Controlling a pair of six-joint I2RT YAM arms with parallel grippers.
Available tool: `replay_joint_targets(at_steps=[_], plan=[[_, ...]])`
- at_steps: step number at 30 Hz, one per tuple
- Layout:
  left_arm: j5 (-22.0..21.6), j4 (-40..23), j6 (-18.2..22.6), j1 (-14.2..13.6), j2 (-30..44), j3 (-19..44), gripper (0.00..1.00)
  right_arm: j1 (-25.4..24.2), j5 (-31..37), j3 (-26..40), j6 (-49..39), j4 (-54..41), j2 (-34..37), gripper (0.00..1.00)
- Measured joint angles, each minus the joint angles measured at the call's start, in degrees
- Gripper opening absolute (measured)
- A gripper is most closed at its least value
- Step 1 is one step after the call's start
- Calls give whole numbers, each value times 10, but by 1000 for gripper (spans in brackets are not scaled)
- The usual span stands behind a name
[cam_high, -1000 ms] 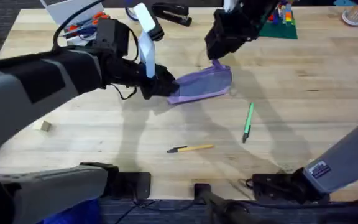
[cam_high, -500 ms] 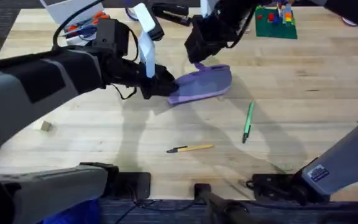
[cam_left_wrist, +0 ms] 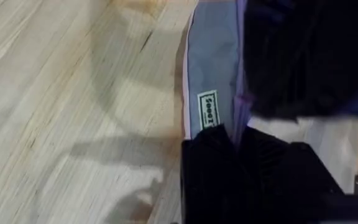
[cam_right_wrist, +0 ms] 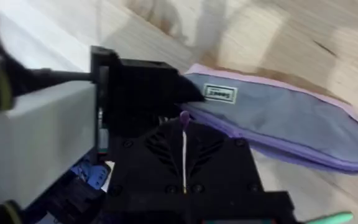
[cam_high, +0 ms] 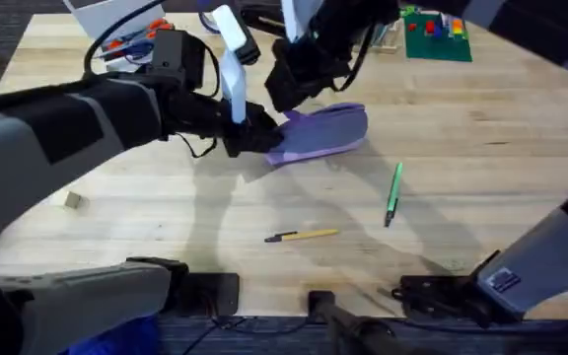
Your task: Unzip the bag, pick up the pens from the table one at a time and place them inside, then zip the bag closed.
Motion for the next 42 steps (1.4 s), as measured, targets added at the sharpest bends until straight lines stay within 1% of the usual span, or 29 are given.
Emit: replay_joint_targets(at_steps=[5, 11, 27, 33, 34, 35, 36, 37, 39, 41, 42], plan=[[0, -1, 0, 0, 0, 0, 41, 17, -13, 0, 0, 18, 0, 31], [0, -2, 0, 1, 0, 0, 41, 25, -21, 0, 1, 24, 0, 31], [4, -6, 0, 7, 0, 0, 42, 26, -68, 0, 3, 41, 0, 29], [4, -6, 0, 8, 0, 0, 42, 26, -76, 0, 3, 41, 0, 31], [4, -6, 0, 8, 0, 0, 42, 26, -77, 0, 5, 40, 0, 53], [6, -6, 0, 8, 0, 0, 42, 26, -77, 0, 8, 41, 0, 108], [8, -6, 3, 9, 0, 0, 42, 25, -70, 0, 10, 37, 0, 202], [9, -6, 4, 10, 0, 0, 42, 23, -58, 0, 11, 32, 0, 327], [13, -8, 7, 13, 0, 0, 42, 16, -32, 0, 12, 22, 0, 623], [14, -11, 7, 16, 0, 0, 42, 11, -8, 0, 14, 11, 0, 881], [13, -10, 6, 18, 0, 0, 42, 8, 1, 0, 14, 8, 0, 968]])
